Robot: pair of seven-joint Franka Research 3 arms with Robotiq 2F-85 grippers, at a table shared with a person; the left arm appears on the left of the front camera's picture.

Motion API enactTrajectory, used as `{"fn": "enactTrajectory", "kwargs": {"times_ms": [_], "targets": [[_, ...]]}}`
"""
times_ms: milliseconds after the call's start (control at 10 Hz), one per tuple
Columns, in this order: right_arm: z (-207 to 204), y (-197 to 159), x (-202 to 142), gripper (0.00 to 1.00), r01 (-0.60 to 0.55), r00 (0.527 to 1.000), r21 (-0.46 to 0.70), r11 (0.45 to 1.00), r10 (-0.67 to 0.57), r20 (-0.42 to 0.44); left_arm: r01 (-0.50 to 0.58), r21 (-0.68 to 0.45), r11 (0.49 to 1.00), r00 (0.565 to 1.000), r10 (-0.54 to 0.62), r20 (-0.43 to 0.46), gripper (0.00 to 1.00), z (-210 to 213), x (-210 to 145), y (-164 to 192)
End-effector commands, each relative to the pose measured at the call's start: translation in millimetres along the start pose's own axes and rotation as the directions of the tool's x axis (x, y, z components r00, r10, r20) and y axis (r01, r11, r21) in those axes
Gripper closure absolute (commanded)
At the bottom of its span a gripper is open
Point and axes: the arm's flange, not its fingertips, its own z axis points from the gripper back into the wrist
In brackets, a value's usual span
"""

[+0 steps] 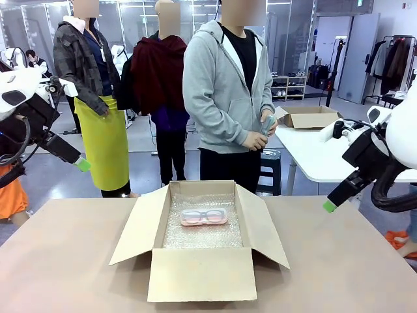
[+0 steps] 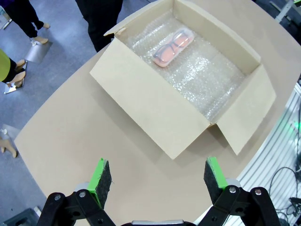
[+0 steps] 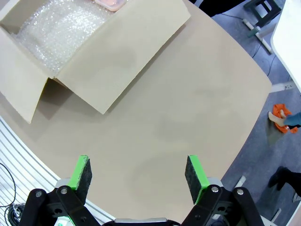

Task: Pack the glasses set securely to prepare it for shipping.
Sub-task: Put the Glasses case from the right side of the table into the Package Box.

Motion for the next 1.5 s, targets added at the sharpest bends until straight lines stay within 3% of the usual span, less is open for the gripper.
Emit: {"fn": "enactTrajectory", "kwargs": {"times_ms": [0, 1400], "targets": [[-0.6, 0.7, 0.6, 0.00, 0.001, 1.000, -0.003, 1.000, -0.001, -0.003, 0.008, -0.005, 1.000, 1.000, -0.008, 0.008, 0.00, 3.2, 0.6, 1.1], [-0.6, 0.7, 0.6, 0.00, 0.001, 1.000, -0.003, 1.000, -0.001, -0.003, 0.008, -0.005, 1.000, 1.000, -0.008, 0.008, 0.00, 3.2, 0.6, 1.1]]}}
